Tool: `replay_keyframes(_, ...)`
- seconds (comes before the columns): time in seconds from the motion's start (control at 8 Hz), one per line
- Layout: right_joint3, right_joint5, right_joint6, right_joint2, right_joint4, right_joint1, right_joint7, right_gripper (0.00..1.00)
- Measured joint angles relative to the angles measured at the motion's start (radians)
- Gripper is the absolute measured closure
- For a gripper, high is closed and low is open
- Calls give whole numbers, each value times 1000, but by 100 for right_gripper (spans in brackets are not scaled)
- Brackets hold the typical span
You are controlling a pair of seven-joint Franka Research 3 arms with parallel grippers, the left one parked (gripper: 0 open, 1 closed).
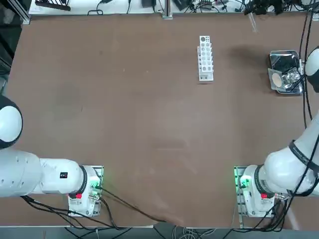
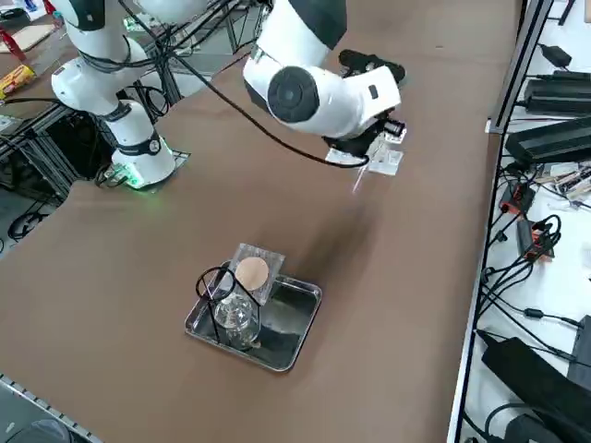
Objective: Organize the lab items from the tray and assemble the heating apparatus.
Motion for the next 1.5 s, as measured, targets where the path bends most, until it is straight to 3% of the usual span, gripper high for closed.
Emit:
replay_keyframes(0.5,50,289,-77,89,-6,2,-116,78)
replay_keyframes(1.0,106,443,-156,124,-56,15,-226,78)
replay_keyframes(1.5,130,549,-195,123,-70,37,-306,78)
